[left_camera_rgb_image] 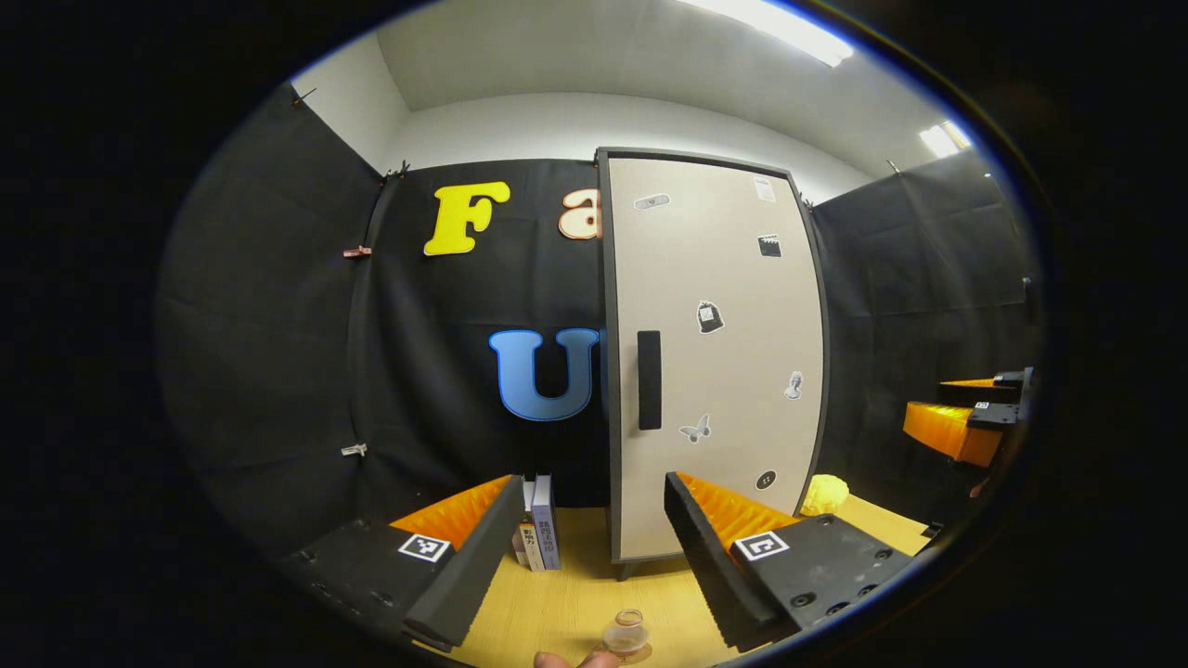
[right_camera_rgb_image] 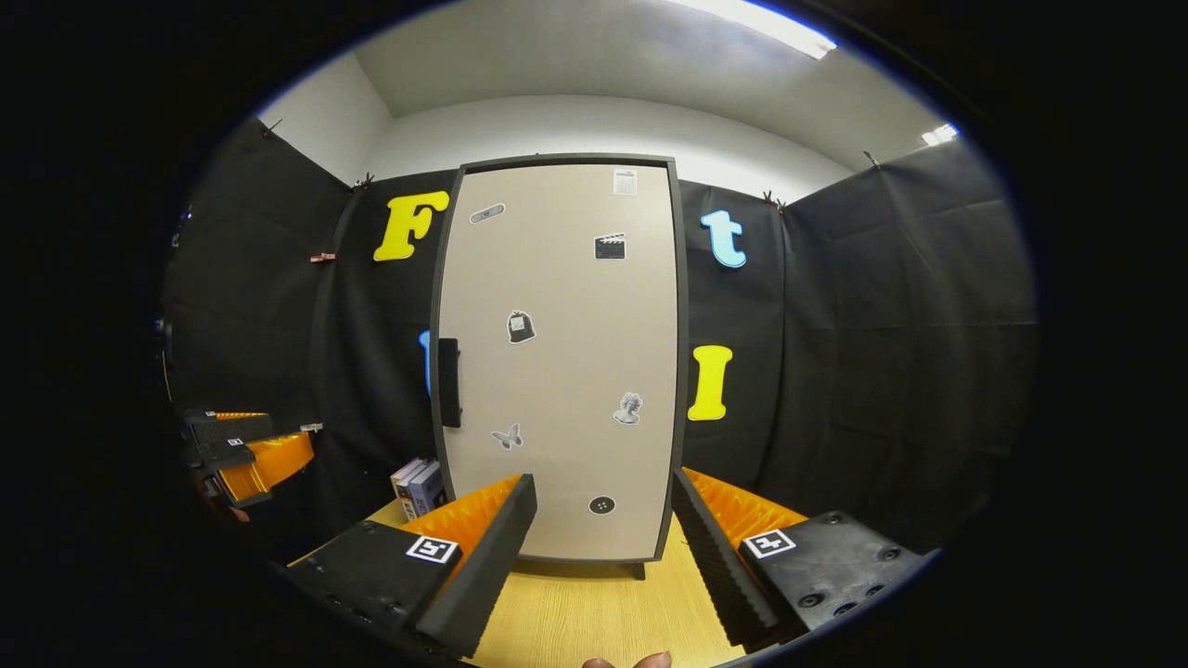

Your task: Open the cabinet door with the right hand, grasp the bottle in the cabinet with the left hand and place it on the coaster, then close the cabinet door with the right hand.

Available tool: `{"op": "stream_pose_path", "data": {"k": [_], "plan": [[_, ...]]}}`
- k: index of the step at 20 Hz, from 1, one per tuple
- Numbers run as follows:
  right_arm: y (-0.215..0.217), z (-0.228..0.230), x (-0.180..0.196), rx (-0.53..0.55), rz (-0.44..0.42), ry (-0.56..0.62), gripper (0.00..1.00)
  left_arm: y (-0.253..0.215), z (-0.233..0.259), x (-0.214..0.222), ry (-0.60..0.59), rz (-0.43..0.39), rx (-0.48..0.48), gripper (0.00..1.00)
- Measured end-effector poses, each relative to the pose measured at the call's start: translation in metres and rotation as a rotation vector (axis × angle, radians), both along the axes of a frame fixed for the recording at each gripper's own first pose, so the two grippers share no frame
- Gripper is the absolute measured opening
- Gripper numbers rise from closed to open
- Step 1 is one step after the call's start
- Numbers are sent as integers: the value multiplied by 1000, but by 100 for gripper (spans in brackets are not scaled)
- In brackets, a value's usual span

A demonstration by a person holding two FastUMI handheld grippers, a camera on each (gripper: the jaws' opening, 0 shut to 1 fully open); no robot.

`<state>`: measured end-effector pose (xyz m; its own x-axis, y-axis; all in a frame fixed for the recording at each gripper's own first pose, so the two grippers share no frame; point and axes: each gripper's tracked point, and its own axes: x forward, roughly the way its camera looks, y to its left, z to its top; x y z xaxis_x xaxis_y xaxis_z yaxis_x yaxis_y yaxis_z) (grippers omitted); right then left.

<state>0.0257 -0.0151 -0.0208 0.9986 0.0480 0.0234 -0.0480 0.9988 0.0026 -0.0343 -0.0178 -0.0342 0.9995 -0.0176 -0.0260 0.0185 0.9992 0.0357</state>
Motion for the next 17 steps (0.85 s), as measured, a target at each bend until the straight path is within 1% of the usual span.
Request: {"op": "stream_pose_path", "data": {"k": [7, 9, 11, 13, 17], "plan": [[-4, -11, 8, 6, 14, 6, 96, -8, -4, 7, -7, 7, -7, 95], [-10, -10, 12, 7, 17, -8, 97, -15, -3, 9, -18, 2, -19, 95], [-17, -6, 16, -17, 22, -36, 97, -21, -3, 10, -22, 19, -21, 96], [-23, -7, 18, -23, 39, -36, 97, -28, -3, 10, -25, 38, -8, 95], [-39, -11, 20, 10, 62, -19, 98, -53, 0, 8, -48, 19, 18, 95]]}}
